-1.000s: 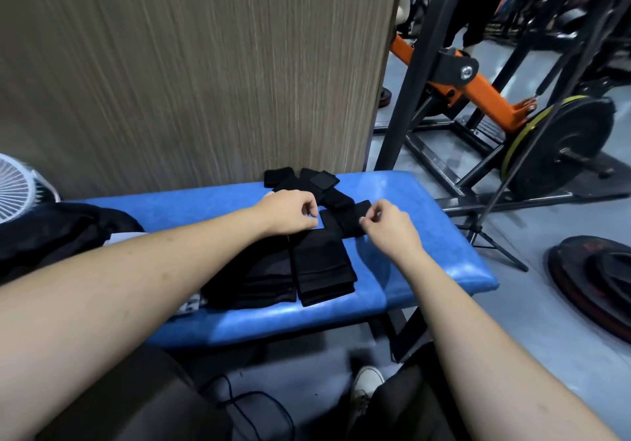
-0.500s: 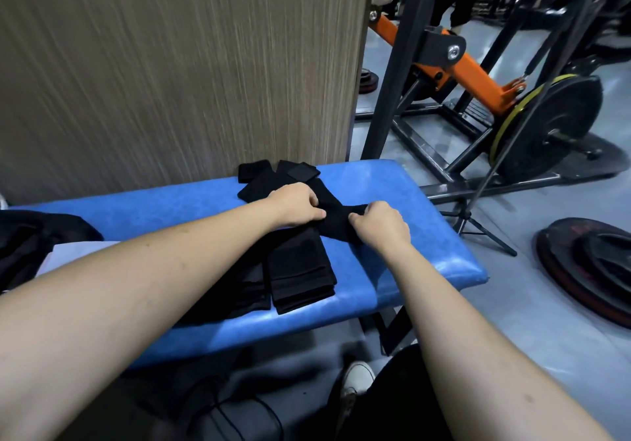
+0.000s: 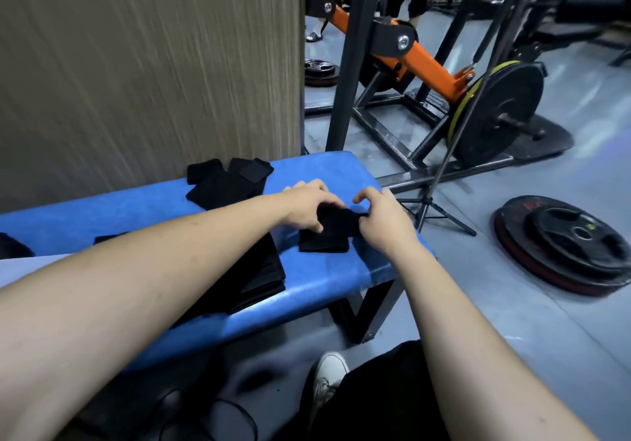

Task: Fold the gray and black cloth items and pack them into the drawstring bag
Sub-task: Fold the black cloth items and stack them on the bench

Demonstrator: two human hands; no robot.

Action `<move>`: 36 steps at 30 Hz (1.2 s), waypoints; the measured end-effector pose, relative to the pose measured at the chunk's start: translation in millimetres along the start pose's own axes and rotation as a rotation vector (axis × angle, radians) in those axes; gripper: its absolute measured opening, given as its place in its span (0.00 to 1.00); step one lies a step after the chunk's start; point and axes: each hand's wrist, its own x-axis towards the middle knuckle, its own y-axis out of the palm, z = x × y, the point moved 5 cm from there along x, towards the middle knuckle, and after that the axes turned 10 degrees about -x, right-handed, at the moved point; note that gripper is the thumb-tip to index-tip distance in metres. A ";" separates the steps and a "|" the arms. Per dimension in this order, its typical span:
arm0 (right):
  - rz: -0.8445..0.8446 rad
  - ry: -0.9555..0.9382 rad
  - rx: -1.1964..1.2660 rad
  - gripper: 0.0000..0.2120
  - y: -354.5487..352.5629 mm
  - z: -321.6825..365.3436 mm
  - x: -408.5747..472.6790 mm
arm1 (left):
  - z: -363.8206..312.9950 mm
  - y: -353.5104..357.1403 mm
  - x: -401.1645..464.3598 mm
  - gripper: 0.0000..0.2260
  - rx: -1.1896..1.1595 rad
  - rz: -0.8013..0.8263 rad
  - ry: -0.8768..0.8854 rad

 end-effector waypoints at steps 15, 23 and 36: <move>0.115 -0.023 -0.042 0.15 9.1 -0.8 -2.5 | -8.6 1.9 10.0 0.21 -0.044 0.037 -0.145; 0.061 0.019 0.180 0.14 1.2 5.5 -2.3 | -1.0 -3.7 3.5 0.09 -0.380 -0.093 -0.091; 0.065 0.082 1.049 0.11 -9.5 9.4 -14.1 | 0.1 -21.7 -10.6 0.21 -0.605 -0.152 -0.097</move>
